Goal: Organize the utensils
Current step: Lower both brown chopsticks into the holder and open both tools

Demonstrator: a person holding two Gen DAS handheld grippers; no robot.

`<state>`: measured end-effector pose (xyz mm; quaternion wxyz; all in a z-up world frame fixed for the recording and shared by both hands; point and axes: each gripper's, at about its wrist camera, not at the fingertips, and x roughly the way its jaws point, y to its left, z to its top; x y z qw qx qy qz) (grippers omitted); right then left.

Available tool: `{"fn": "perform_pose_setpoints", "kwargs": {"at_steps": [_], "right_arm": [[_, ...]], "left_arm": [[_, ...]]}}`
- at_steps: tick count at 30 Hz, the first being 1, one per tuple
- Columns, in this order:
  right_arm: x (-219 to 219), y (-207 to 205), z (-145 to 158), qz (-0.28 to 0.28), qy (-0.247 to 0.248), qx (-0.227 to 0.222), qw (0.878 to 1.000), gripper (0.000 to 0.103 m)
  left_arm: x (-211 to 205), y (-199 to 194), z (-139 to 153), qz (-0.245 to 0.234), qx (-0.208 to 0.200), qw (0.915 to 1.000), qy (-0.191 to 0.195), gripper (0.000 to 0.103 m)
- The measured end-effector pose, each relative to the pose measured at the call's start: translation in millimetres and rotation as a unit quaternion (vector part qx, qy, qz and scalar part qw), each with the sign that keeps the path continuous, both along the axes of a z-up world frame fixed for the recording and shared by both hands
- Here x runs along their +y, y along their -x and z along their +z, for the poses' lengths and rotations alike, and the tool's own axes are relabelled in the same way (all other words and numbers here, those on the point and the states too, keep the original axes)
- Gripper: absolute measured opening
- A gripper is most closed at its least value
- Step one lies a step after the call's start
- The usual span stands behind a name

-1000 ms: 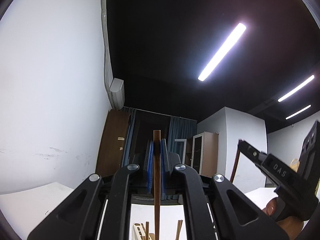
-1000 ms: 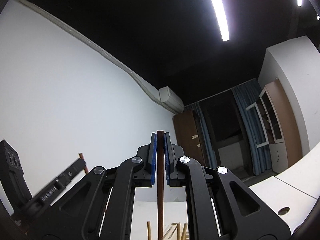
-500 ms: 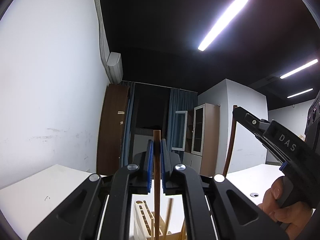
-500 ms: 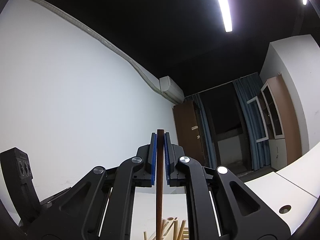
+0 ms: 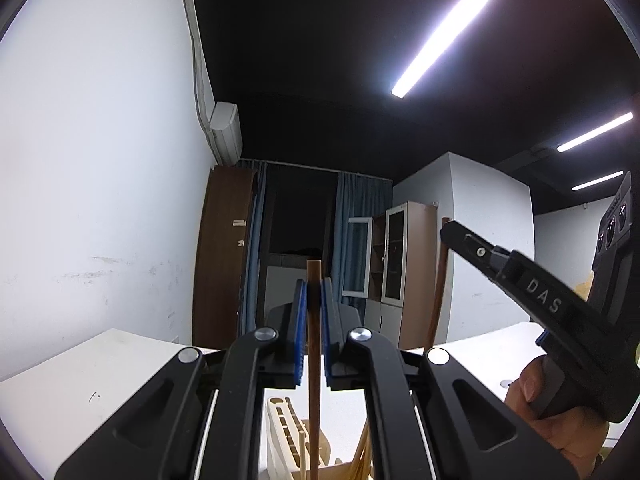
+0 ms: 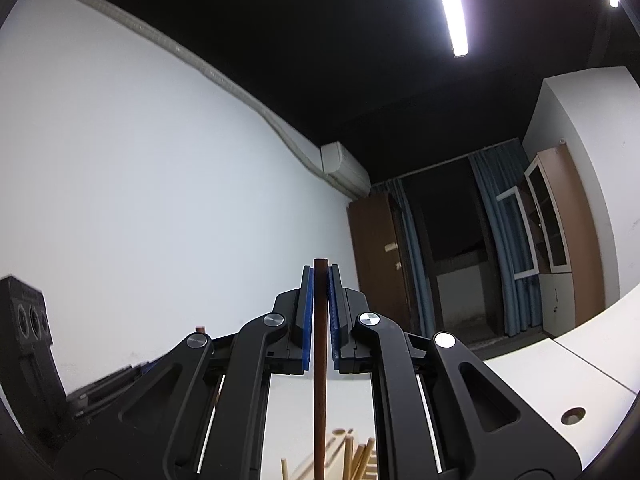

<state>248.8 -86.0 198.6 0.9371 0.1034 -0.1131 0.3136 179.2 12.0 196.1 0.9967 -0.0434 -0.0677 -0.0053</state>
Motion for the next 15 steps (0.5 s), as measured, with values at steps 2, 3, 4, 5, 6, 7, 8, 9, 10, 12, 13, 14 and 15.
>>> {"fn": "perform_pose_setpoints", "kwargs": {"at_steps": [2, 3, 4, 5, 6, 7, 8, 9, 10, 12, 13, 14, 15], "right_arm": [[4, -1, -4, -0.001, 0.015, 0.007, 1.000, 0.007], [6, -1, -7, -0.003, 0.024, 0.010, 1.000, 0.007], [7, -1, -9, -0.003, 0.030, 0.013, 0.999, 0.007], [8, 0, -10, -0.003, 0.034, 0.017, 0.999, 0.007], [8, 0, -12, -0.003, 0.039, 0.020, 0.999, 0.007], [8, 1, -13, -0.003, 0.043, 0.024, 0.999, 0.007], [9, 1, -14, -0.002, 0.048, 0.028, 0.998, 0.007], [9, 3, -15, -0.001, 0.051, 0.031, 0.998, 0.007], [10, 3, -17, -0.001, 0.057, 0.035, 0.998, 0.007], [11, 5, -20, -0.004, 0.069, 0.042, 0.997, 0.007], [11, 4, -21, -0.004, 0.073, 0.045, 0.996, 0.007], [11, 4, -21, -0.003, 0.077, 0.050, 0.996, 0.007], [11, 3, -22, -0.003, 0.080, 0.054, 0.995, 0.007]], "left_arm": [[1, -2, -3, -0.003, 0.008, 1.0000, -0.003, 0.007], [2, -4, -5, -0.005, 0.015, 0.9999, -0.005, 0.007], [3, -6, -6, -0.006, 0.019, 0.9998, -0.006, 0.007], [4, -6, -7, -0.007, 0.023, 0.9997, -0.006, 0.007], [6, -8, -8, -0.011, 0.029, 0.9995, -0.006, 0.007], [7, -9, -10, -0.015, 0.033, 0.9993, -0.004, 0.007], [9, -11, -11, -0.018, 0.037, 0.9992, -0.003, 0.007], [10, -12, -12, -0.022, 0.042, 0.9989, -0.001, 0.007], [12, -13, -13, -0.026, 0.045, 0.9986, 0.001, 0.007], [14, -16, -16, -0.032, 0.053, 0.9981, 0.001, 0.007], [14, -17, -17, -0.034, 0.055, 0.9979, 0.000, 0.007], [14, -17, -19, -0.034, 0.057, 0.9978, -0.001, 0.007], [14, -17, -20, -0.035, 0.059, 0.9976, -0.003, 0.007]]}}
